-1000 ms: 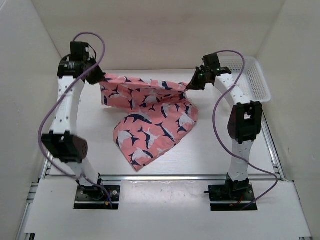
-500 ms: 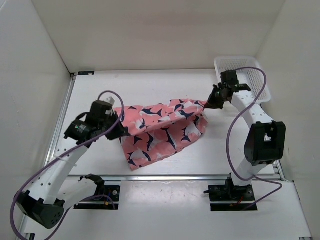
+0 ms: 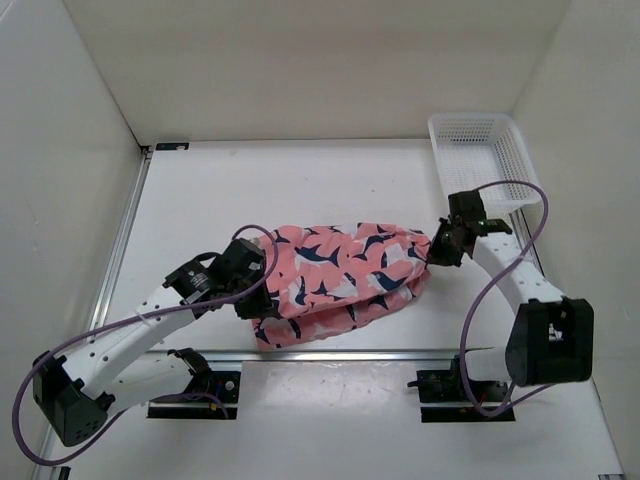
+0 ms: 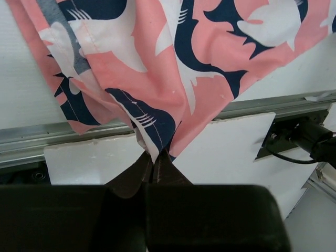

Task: Fold and stack the shorts
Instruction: Fold the shorts

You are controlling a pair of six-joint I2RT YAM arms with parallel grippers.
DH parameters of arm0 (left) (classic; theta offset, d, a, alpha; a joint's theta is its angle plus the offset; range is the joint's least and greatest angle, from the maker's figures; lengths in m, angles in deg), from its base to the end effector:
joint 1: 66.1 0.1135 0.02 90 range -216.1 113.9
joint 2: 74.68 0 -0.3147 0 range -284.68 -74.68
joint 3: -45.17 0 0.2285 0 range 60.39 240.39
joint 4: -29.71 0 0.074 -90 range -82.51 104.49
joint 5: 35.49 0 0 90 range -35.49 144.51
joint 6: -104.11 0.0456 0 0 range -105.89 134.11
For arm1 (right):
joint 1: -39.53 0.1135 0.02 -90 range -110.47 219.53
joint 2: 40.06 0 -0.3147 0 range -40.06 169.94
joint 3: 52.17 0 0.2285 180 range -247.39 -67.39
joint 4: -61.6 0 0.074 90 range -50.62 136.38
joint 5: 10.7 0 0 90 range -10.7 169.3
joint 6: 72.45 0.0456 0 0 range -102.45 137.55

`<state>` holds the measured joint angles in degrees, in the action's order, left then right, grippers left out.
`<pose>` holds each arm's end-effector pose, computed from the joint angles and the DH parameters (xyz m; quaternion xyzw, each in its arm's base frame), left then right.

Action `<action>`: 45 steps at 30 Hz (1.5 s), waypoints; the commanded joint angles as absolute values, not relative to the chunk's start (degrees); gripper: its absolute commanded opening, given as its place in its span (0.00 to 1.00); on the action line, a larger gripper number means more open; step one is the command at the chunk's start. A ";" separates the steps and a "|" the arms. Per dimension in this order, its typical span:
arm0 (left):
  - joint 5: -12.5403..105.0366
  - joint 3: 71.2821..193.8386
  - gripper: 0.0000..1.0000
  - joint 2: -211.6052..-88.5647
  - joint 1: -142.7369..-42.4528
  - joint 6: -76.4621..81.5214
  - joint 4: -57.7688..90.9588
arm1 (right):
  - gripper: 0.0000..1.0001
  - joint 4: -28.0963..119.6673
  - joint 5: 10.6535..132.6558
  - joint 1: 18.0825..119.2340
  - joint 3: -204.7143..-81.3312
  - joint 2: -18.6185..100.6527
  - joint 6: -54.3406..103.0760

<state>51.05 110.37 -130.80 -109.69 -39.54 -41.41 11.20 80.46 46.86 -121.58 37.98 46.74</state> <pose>0.0895 -0.0890 0.3053 -0.0778 0.9668 -0.2006 0.1376 0.2404 0.0300 0.2845 0.1854 0.9457 0.0744 0.2566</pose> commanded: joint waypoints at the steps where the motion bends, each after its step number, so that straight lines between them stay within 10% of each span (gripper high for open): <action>1: 53.27 109.52 0.10 -129.35 -110.57 -42.23 -42.10 | 0.00 12.19 82.55 46.56 -116.89 33.69 46.55; 3: 53.80 108.12 0.10 -129.35 -110.57 -43.02 -42.64 | 0.00 12.89 82.55 46.56 -113.46 30.52 46.56; 5: 53.28 106.98 0.47 -130.75 -110.57 -43.02 -43.16 | 0.09 12.89 80.62 46.56 -111.96 29.37 46.56; 7: 52.58 106.97 0.90 -133.28 -110.57 -43.02 -43.69 | 0.56 12.19 79.48 46.56 -111.34 29.37 46.56; 9: 53.36 107.67 1.00 -134.79 -110.57 -42.49 -43.69 | 0.84 10.18 79.47 46.56 -111.33 29.37 47.69; 15: 56.62 110.05 0.98 -138.92 -105.48 -41.17 -45.71 | 0.90 10.78 76.41 42.71 -111.95 29.99 48.40; 23: 49.42 103.11 0.92 -140.68 -103.27 -40.03 -39.48 | 0.69 14.65 68.92 39.27 -109.40 30.08 48.93; 30: 47.48 102.05 0.60 -146.91 -104.32 -38.80 -37.36 | 0.38 15.18 70.15 39.27 -111.25 32.09 47.79; 35: 46.16 101.52 0.11 -148.42 -104.33 -37.66 -36.66 | 0.14 15.71 69.63 39.27 -111.77 32.09 47.79; 45: 54.49 109.95 0.11 -140.34 -100.03 -36.61 -46.66 | 0.00 12.29 69.10 39.27 -114.93 25.77 47.09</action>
